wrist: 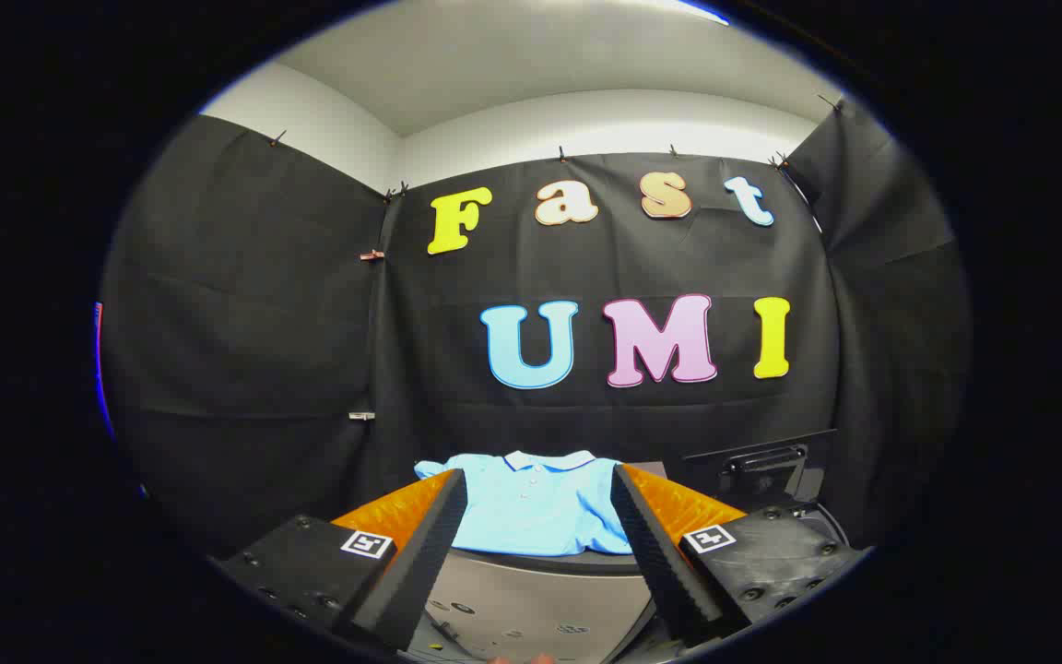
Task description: Put the clothes into the washing machine and then close the washing machine lid.
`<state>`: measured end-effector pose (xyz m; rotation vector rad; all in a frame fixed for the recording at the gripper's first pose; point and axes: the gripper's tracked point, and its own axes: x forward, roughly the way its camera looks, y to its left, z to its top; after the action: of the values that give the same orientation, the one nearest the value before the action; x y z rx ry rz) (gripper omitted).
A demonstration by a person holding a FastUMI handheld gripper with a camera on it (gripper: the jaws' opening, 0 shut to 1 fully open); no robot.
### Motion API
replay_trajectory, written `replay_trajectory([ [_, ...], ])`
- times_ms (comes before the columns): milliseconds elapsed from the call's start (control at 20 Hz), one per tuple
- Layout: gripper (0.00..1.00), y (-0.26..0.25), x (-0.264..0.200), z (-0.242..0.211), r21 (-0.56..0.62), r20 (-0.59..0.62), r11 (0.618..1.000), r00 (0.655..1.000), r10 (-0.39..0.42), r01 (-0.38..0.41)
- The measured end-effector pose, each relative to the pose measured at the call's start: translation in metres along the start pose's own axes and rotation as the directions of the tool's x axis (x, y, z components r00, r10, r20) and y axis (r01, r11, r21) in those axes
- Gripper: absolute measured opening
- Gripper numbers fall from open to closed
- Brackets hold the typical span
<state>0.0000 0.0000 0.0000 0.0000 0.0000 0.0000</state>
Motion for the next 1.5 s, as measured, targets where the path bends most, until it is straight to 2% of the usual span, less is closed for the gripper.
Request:
replay_trajectory([
  [1100, 0.98, 0.030, 0.010, -0.015, -0.016, -0.021, 1.000, 1.000, -0.009, 0.009],
  [1500, 0.98, 0.019, 0.023, -0.031, -0.033, -0.030, 0.993, 0.993, -0.114, 0.113],
])
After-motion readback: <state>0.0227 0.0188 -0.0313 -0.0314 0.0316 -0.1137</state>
